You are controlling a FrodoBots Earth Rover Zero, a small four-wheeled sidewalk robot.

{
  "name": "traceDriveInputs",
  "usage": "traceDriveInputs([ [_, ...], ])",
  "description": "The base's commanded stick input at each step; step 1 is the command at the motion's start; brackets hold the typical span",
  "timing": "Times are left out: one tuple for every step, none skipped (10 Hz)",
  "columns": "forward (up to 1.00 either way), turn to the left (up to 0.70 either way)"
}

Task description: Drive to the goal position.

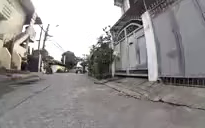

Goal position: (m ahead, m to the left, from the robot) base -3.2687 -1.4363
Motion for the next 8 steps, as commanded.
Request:
traceDriveInputs([
  [0.15, 0.00],
  [0.14, 0.00],
  [0.14, 0.00],
  [0.15, 0.00],
  [0.14, 0.00],
  [0.14, 0.00],
  [0.15, 0.00],
  [0.15, 0.00],
])
